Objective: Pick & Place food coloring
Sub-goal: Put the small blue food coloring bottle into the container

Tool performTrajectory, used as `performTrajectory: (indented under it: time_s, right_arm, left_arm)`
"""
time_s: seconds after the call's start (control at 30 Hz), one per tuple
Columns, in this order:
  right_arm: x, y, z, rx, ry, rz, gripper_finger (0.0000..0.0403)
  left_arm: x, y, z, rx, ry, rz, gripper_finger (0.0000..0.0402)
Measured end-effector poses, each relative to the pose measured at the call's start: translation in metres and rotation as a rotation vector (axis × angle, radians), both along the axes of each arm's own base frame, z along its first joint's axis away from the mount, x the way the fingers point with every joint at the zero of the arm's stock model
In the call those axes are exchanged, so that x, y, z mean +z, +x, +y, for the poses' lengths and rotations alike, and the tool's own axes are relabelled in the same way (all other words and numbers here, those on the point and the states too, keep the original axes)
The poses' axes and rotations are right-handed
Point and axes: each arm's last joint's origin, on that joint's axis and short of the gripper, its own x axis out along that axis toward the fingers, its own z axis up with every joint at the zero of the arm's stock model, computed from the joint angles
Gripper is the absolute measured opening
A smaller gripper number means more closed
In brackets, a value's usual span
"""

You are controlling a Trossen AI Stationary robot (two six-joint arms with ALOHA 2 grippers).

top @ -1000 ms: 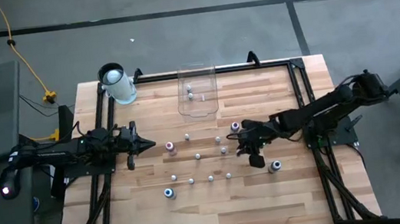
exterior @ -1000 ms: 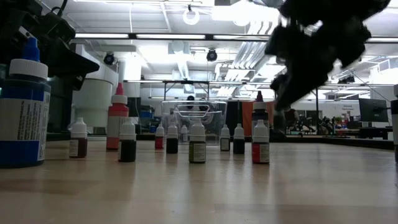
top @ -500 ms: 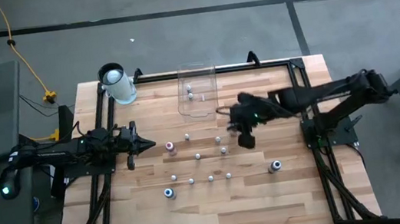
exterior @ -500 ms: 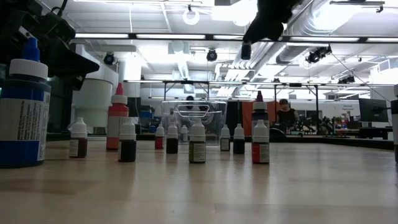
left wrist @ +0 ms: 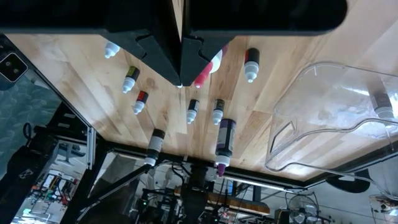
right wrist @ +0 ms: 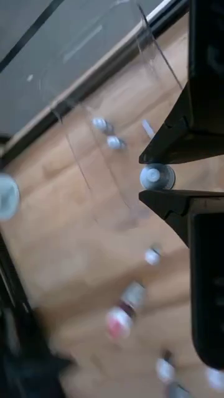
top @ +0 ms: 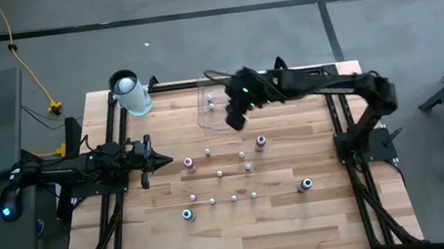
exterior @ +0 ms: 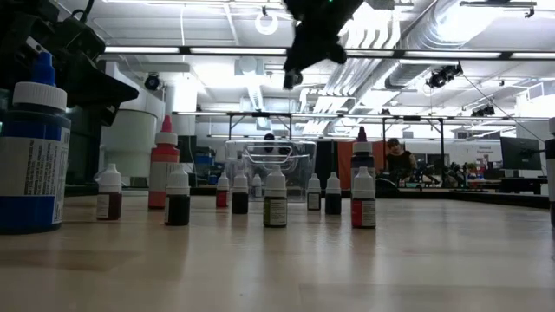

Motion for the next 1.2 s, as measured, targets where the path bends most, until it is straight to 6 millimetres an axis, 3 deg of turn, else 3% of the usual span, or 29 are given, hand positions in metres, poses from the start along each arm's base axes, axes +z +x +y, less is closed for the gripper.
performTrajectory:
  time_s: [0.2,0.53,0.8,1.2]
  right_arm:
    - [-0.015,0.022,-0.043,-0.167,-0.001,0.004,0.0045]
    - [-0.072,0.048,-0.090,-0.334,0.081,-0.016,0.0045]
    - [-0.103,0.055,-0.109,-0.426,0.107,0.004,0.0045]
    - [-0.123,0.057,-0.127,-0.535,0.143,-0.037,0.0045]
  left_arm:
    - [0.000,0.000,0.000,0.000,0.000,0.000,0.0001]
    - [0.000,0.000,0.000,0.000,0.000,0.000,0.0001]
    - [0.000,0.000,0.000,0.000,0.000,0.000,0.0001]
    - [0.000,0.000,0.000,0.000,0.000,0.000,0.0001]
